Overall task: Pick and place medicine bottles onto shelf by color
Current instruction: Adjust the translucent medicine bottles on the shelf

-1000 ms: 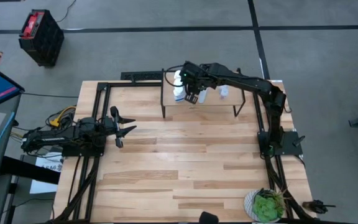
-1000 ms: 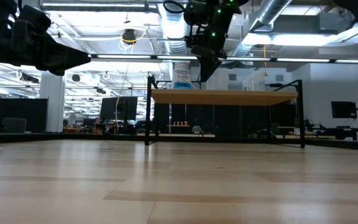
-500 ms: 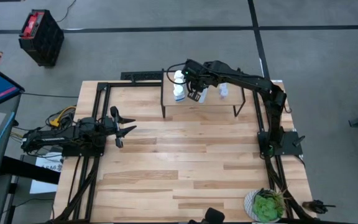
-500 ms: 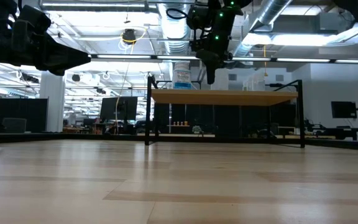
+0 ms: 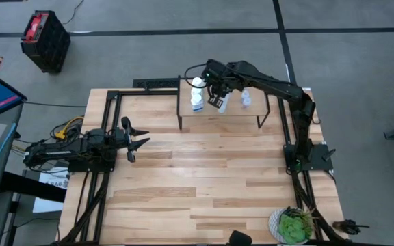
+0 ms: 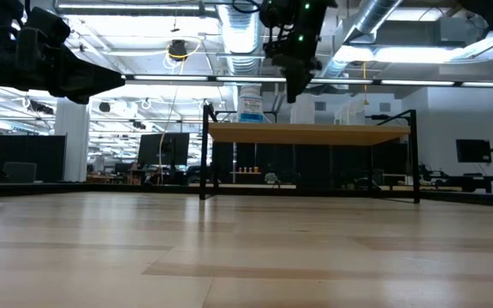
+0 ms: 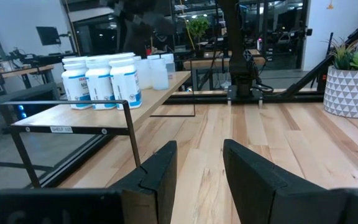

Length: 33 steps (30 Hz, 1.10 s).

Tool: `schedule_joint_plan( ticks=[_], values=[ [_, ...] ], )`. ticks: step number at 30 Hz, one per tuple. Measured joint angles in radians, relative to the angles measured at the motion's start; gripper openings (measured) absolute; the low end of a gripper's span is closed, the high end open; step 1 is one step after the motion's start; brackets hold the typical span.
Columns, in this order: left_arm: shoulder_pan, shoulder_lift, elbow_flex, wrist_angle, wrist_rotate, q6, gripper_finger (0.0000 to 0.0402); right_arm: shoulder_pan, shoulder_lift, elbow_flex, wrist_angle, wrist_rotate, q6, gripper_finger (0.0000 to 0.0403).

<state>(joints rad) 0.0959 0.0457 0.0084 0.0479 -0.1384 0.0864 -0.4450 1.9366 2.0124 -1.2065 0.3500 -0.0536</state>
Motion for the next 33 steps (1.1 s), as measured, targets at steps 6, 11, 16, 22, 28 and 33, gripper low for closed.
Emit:
schedule_joint_plan(
  ticks=[6,11,16,22,28,33],
  values=[
    [0.000,0.000,0.000,0.000,0.000,0.000,0.0121,0.003,0.000,0.112,-0.200,-0.003,0.002,0.0097],
    [0.000,0.000,0.000,0.000,0.000,0.000,0.0121,0.007,-0.007,0.146,-0.323,-0.009,0.024,0.0097],
    [0.000,0.000,0.000,0.000,0.000,0.000,0.0121,-0.001,-0.018,0.123,-0.356,-0.088,0.006,0.0097],
    [0.000,0.000,0.000,0.000,0.000,0.000,0.0121,-0.008,-0.022,0.078,-0.364,-0.115,-0.019,0.0097],
    [0.000,0.000,0.000,0.000,0.000,0.000,0.0121,-0.015,-0.041,0.014,-0.361,-0.117,-0.023,0.0097],
    [0.000,0.000,0.000,0.000,0.000,0.000,0.0121,-0.014,-0.084,-0.068,-0.318,-0.118,-0.018,0.0097]
  ],
)
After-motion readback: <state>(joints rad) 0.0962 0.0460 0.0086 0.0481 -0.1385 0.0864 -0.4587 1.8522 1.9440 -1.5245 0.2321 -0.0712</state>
